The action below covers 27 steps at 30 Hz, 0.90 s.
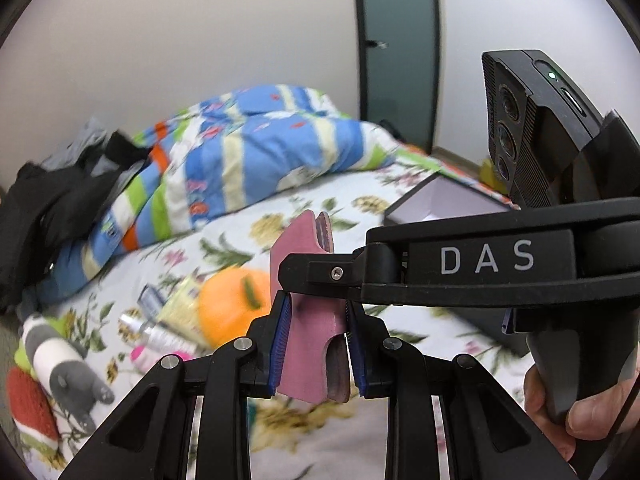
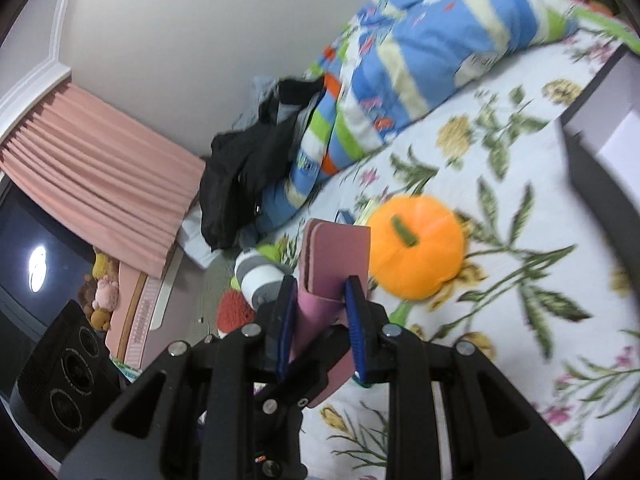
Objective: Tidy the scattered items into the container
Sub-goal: 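Close both grippers on the pink phone case and lift it, then carry the pink phone case into the black box and open both grippers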
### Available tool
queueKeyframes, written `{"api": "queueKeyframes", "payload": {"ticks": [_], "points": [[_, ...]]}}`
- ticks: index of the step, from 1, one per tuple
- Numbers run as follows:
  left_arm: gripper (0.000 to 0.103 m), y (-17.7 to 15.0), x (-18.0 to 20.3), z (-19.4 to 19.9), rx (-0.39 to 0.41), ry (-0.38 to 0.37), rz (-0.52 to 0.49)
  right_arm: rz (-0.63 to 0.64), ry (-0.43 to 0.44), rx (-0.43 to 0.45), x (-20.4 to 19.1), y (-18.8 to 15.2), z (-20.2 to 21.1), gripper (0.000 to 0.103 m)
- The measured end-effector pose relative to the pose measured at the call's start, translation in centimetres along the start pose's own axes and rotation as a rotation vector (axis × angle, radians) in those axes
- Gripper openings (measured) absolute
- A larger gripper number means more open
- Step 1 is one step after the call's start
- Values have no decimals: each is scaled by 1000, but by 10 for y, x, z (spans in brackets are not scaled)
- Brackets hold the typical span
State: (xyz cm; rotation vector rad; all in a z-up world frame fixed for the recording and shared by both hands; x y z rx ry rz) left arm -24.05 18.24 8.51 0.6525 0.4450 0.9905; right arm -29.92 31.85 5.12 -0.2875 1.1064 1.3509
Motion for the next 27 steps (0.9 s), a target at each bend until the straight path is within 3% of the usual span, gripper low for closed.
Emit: {"api": "queueKeyframes", "payload": {"ticks": [8, 17, 22, 27], "points": [[27, 48, 107, -2, 41, -100, -98, -39, -60, 138, 47, 15, 113, 25], [27, 80, 227, -41, 16, -228, -191, -131, -140, 257, 140, 23, 217, 26], [27, 82, 275, -66, -21, -269, -232, -170, -184, 285, 184, 17, 244, 27], [27, 80, 300, -83, -52, -289, -239, -202, -178, 291, 213, 11, 252, 27]]}}
Point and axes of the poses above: each gripper's, at about its wrist camera, not at the fingertips, and z roughly against the way its jaws point, x to its right, y to its top, the point moved 3 cm from there along -z, roughly the way its jaws point, and after that the axes turned 6 degrees about -x, right-handed, at the moved point
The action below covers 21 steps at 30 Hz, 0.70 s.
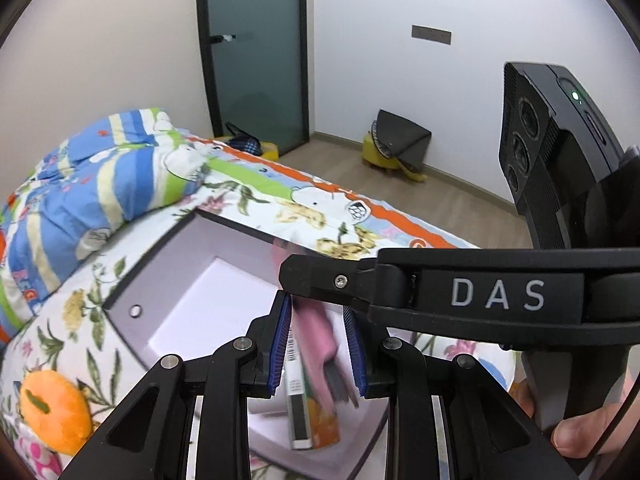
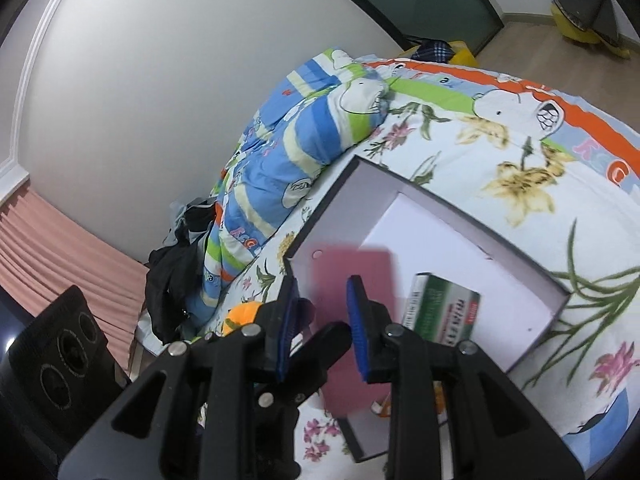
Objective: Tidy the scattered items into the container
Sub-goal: 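Carry the pink phone case into the black box and open both grippers, then withdraw both grippers from the black box back over the bed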
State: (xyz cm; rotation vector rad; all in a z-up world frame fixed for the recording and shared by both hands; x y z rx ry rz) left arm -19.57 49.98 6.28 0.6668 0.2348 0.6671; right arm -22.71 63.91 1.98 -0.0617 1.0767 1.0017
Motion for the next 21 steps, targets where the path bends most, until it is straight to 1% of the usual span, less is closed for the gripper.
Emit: {"api": "queueKeyframes", "payload": {"ticks": [4, 8, 11, 14, 16, 17, 18, 19, 20, 21], "points": [[27, 1, 7, -9, -13, 1, 2, -2, -1, 2, 12, -3, 4, 27], [27, 0, 6, -8, -13, 18, 7, -14, 26, 2, 16, -6, 10, 27], [27, -3, -1, 1, -7, 23, 26, -11, 35, 11, 11, -10, 16, 27], [27, -11, -15, 19, 5, 34, 58, -5, 46, 14, 2, -18, 22, 28], [27, -15, -26, 35, 22, 39, 85, -2, 48, 15, -7, -25, 27, 33], [27, -17, -32, 45, 32, 44, 99, -3, 51, 14, -10, -28, 28, 45], [27, -20, -38, 55, 43, 49, 112, -6, 58, 14, -14, -32, 30, 62], [30, -22, -44, 66, 54, 52, 124, -7, 66, 17, -20, -36, 33, 71], [34, -25, -50, 78, 65, 54, 134, -5, 68, 23, -26, -41, 37, 83], [52, -29, -54, 91, 79, 56, 141, 2, 66, 29, -32, -45, 40, 87]]}}
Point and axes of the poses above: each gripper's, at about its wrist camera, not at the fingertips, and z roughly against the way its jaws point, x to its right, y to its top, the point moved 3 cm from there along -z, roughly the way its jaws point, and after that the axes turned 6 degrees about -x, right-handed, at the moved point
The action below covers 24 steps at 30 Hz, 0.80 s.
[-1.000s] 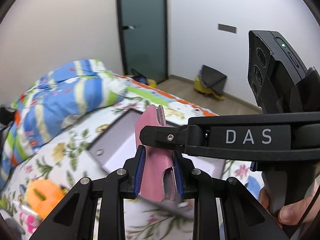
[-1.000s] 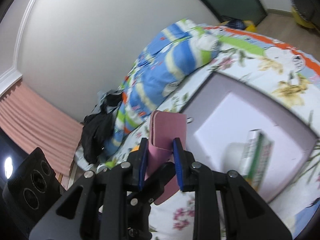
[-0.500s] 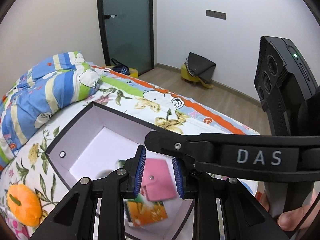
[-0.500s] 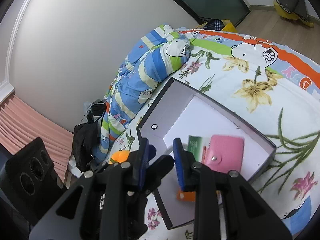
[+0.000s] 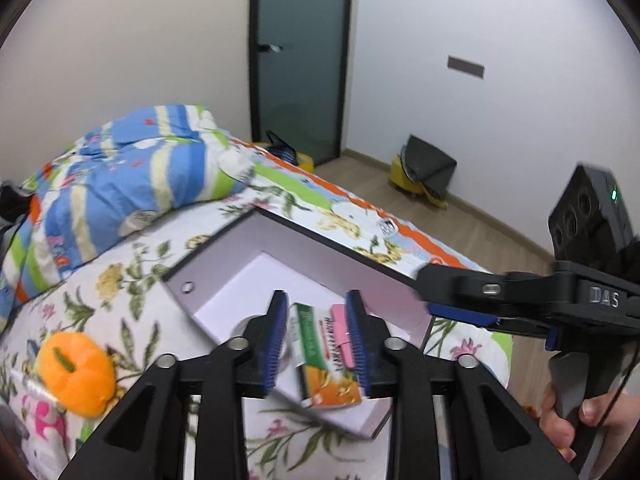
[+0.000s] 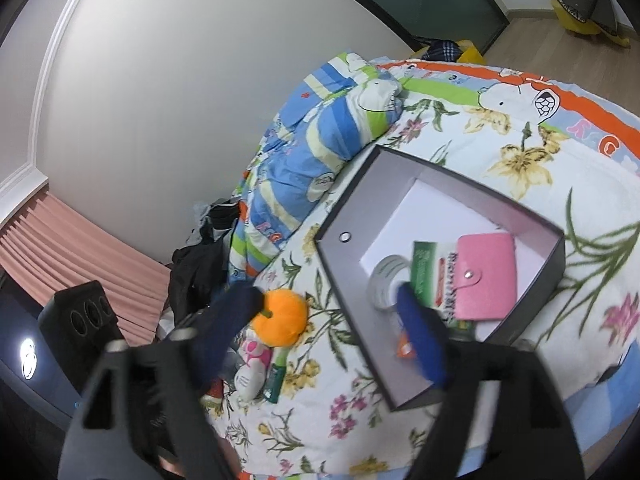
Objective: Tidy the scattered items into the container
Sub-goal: 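Withdraw both grippers from the black box back over the bed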
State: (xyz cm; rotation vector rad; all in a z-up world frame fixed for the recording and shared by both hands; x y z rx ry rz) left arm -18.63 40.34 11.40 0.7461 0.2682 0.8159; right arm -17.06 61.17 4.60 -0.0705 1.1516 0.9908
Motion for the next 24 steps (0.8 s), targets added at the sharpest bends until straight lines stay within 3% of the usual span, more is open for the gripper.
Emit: {"api": "queueKeyframes", "payload": {"ticks": [1, 3, 5, 9, 16, 24], "points": [[77, -3, -5, 15, 19, 5, 5, 15, -4, 7, -9, -6, 4, 89], [94, -11, -14, 49, 78, 28, 5, 54, -4, 8, -26, -18, 9, 97], [95, -22, -21, 85, 142, 55, -9, 90, 2, 2, -43, -31, 14, 103], [100, -44, -39, 151, 215, 120, -17, 166, -39, -3, -81, -61, 24, 103], [100, -87, -80, 275, 404, 177, 55, 377, 19, -5, -178, -119, 30, 103], [103, -149, -115, 415, 656, 284, 135, 627, 97, 79, -299, -196, 52, 103]]}}
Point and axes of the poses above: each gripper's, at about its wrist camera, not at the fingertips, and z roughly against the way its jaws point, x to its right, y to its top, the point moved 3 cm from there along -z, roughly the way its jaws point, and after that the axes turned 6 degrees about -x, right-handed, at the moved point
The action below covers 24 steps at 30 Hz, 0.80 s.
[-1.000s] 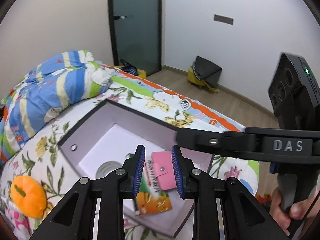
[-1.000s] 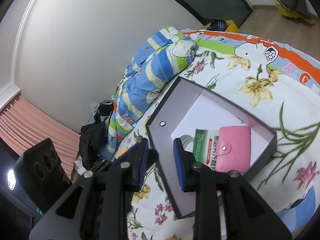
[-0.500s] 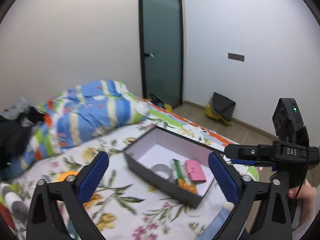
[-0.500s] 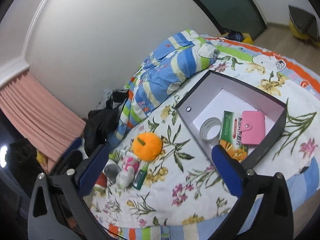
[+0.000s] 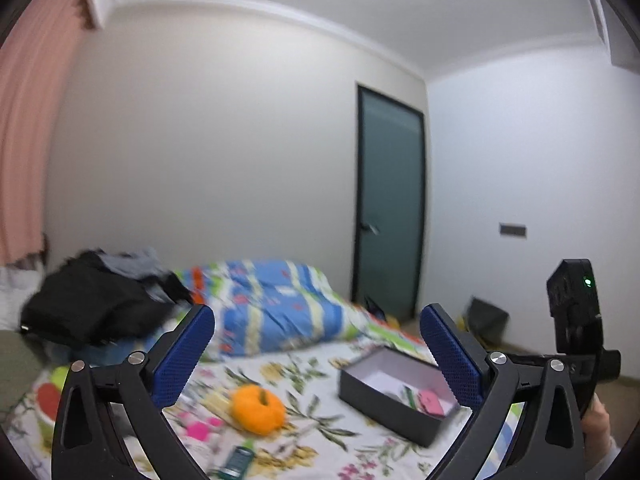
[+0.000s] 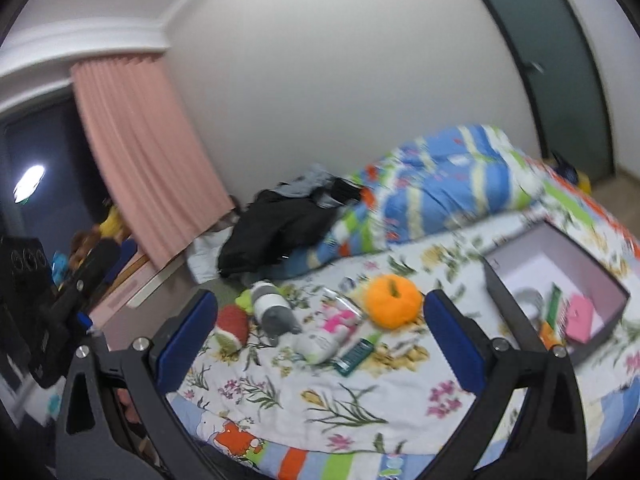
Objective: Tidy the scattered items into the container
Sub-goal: 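Withdraw both grippers from the black box back over the bed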
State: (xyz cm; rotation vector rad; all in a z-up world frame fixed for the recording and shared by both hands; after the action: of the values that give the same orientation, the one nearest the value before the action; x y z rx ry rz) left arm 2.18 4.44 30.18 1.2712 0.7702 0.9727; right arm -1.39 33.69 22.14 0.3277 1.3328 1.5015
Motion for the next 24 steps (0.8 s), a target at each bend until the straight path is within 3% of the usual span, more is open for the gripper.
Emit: {"api": "queueKeyframes", "payload": {"ticks": [4, 6, 9, 11, 12, 14, 17, 19, 22, 24], "points": [[103, 6, -27, 57, 92, 103, -31, 101, 81, 85, -60, 2, 14, 103], [103, 3, -38, 74, 106, 157, -44, 147, 188, 126, -84, -2, 14, 103], [103, -9, -52, 81, 79, 185, -49, 115, 364, 49, -99, -15, -9, 103], [103, -21, -67, 70, 12, 169, -30, 62, 380, -51, -97, -27, -38, 103], [103, -30, -76, 62, -26, 166, -12, 44, 344, -84, -95, -34, -52, 103], [103, -51, -94, 46, -93, 178, 30, 35, 152, -124, -84, -46, -76, 103], [102, -85, -117, 17, -198, 154, 89, 123, -138, -98, -76, -59, -93, 103], [103, -107, -131, -5, -266, 158, 116, 164, -246, -93, -67, -67, -108, 103], [103, -143, -146, -40, -373, 153, 161, 127, -345, -213, -33, -86, -154, 103], [102, -167, -152, -60, -445, 132, 185, 35, -314, -359, -5, -98, -192, 102]]}}
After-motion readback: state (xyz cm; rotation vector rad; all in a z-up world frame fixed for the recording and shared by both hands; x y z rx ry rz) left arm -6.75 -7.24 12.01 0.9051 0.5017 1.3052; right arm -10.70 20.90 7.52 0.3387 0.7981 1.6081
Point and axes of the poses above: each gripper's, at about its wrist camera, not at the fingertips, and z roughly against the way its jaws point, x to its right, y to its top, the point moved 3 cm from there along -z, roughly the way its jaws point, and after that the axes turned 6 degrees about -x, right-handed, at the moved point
